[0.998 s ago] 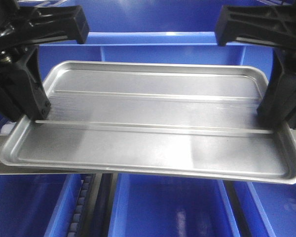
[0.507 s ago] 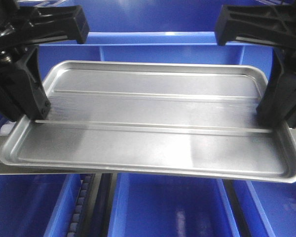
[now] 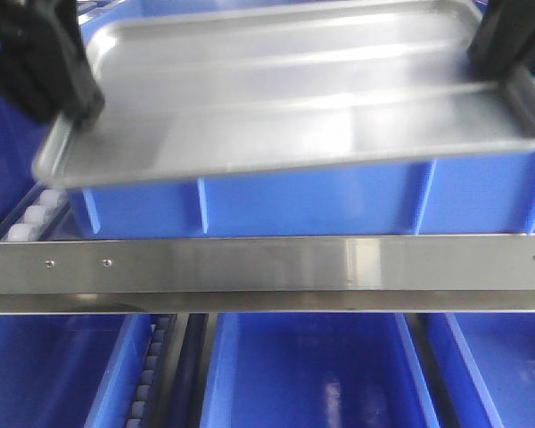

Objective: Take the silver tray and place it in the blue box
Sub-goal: 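Lower the held tray with both grippers into the blue crate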

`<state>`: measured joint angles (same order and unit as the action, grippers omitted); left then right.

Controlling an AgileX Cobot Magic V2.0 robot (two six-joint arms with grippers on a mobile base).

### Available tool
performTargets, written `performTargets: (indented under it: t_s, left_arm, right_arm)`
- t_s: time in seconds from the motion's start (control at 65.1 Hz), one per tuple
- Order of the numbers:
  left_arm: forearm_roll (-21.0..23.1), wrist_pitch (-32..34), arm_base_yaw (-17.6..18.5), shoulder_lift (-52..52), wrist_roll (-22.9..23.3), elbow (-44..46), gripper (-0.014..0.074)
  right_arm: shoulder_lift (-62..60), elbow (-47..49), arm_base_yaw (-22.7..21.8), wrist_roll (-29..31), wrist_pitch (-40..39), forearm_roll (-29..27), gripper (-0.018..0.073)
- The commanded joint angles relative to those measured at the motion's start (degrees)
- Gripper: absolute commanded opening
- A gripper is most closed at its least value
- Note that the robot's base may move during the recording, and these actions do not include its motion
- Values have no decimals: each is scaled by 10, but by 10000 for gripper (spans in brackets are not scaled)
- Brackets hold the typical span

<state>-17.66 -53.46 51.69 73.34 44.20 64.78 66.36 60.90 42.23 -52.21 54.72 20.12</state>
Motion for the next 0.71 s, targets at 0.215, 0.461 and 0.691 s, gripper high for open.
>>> performTargets:
  t_s: [0.215,0.461,0.691]
  left_arm:
    - [16,27,-8,78,-94,189,-7]
    - [177,38,-109,190,-234,350,-6]
    - [217,16,-161,270,-275,467,-6]
  right_arm:
    - [59,154,-75,150,-56,-80,70]
    - [145,280,-150,273,-60,-178,70]
    - [239,374,-212,349,-66,-256,70]
